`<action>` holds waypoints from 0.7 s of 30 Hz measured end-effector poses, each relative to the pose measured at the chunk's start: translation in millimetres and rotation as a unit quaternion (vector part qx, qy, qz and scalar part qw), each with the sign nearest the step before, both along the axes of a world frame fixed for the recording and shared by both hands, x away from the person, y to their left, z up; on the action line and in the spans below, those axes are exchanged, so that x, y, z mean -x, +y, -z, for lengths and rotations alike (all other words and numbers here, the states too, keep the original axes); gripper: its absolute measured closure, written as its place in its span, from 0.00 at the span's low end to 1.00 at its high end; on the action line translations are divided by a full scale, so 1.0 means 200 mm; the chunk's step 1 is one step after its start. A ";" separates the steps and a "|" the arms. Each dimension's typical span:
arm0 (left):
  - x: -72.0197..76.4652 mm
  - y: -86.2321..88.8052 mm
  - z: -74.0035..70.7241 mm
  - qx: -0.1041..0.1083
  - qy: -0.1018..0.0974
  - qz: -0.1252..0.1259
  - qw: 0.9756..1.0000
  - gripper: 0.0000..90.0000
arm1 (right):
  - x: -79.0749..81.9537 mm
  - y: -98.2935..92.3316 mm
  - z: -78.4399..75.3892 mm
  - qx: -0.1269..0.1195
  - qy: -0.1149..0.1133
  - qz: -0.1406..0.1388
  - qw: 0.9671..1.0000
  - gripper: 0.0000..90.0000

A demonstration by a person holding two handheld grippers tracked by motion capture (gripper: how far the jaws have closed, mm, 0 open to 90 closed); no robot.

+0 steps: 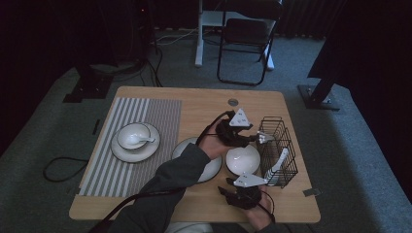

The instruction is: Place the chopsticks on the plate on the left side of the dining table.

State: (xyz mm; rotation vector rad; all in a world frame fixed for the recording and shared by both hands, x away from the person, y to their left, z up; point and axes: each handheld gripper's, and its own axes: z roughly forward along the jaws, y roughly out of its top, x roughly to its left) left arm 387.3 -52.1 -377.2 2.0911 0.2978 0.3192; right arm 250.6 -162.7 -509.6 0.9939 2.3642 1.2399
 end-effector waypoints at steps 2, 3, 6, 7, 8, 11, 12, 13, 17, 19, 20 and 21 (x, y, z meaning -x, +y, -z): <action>0.00 -0.01 0.00 0.000 0.000 -0.001 1.000 0.61 | 0.00 0.00 0.00 0.000 0.001 0.000 1.000 0.58; 0.00 -0.02 0.00 -0.001 -0.001 -0.002 1.000 0.62 | 0.00 0.00 0.00 0.000 0.001 0.000 1.000 0.58; -0.01 -0.03 0.00 -0.003 -0.001 -0.004 1.000 0.63 | 0.00 0.00 0.00 0.000 0.001 -0.001 1.000 0.58; -0.01 -0.03 0.00 -0.004 -0.002 -0.006 1.000 0.64 | 0.00 0.00 0.00 0.001 0.001 -0.001 1.000 0.58; -0.01 -0.04 0.00 -0.003 -0.002 -0.007 1.000 0.65 | 0.00 0.00 0.00 0.001 0.001 -0.001 1.000 0.58; -0.02 -0.05 0.00 -0.003 -0.001 -0.010 1.000 0.68 | 0.00 0.00 0.00 0.001 0.001 -0.002 1.000 0.58; -0.02 -0.06 0.00 -0.003 0.000 -0.010 1.000 0.68 | 0.00 0.00 0.00 0.001 0.001 -0.002 1.000 0.58; -0.03 -0.07 0.00 -0.001 0.002 -0.013 1.000 0.70 | 0.00 0.00 0.00 0.002 0.001 -0.002 1.000 0.58; -0.04 -0.09 0.00 -0.001 0.004 -0.017 1.000 0.76 | 0.00 0.00 0.01 0.001 0.002 -0.002 1.000 0.58; -0.05 -0.10 0.01 -0.003 0.008 -0.021 1.000 0.79 | 0.00 0.00 0.00 0.001 0.002 -0.003 1.000 0.58; -0.05 -0.10 0.01 -0.003 0.008 -0.021 1.000 0.79 | 0.00 0.00 0.00 0.001 0.002 -0.003 1.000 0.58; -0.06 -0.11 0.01 -0.002 0.014 -0.023 1.000 0.79 | 0.00 0.00 0.00 0.001 0.002 -0.005 1.000 0.58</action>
